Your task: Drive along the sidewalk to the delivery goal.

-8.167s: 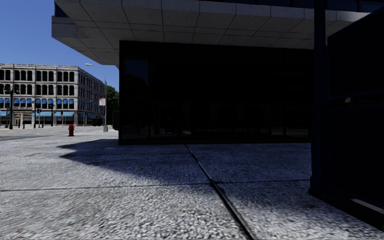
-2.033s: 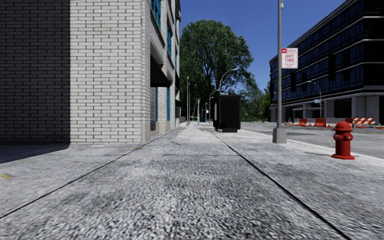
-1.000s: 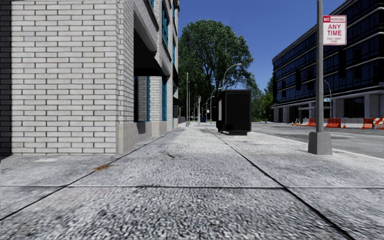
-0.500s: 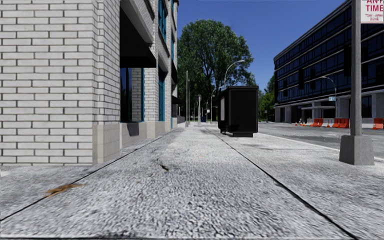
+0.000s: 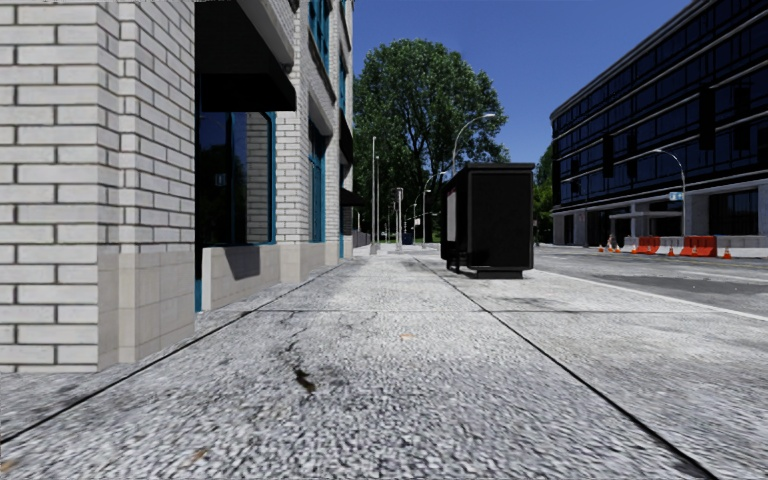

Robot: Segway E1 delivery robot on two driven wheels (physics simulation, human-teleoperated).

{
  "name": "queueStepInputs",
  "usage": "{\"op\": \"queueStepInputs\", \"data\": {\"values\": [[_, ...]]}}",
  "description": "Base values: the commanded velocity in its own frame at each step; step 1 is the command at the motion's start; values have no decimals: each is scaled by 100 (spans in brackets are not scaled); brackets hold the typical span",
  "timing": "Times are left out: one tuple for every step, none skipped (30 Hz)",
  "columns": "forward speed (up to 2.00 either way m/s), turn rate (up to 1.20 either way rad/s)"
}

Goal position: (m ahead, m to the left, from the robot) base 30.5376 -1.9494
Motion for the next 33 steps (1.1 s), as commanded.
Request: {"op": "queueStepInputs", "data": {"values": [[200,0],[200,0],[200,0],[200,0],[200,0],[200,0],[200,0],[200,0],[200,0],[200,0],[200,0],[200,0],[200,0],[200,0],[200,0],[200,0],[200,0],[200,0],[200,0],[200,0],[200,0],[200,0],[200,0],[200,0],[200,0],[200,0],[200,0],[200,0],[200,0],[200,0],[200,0],[200,0],[200,0]]}}
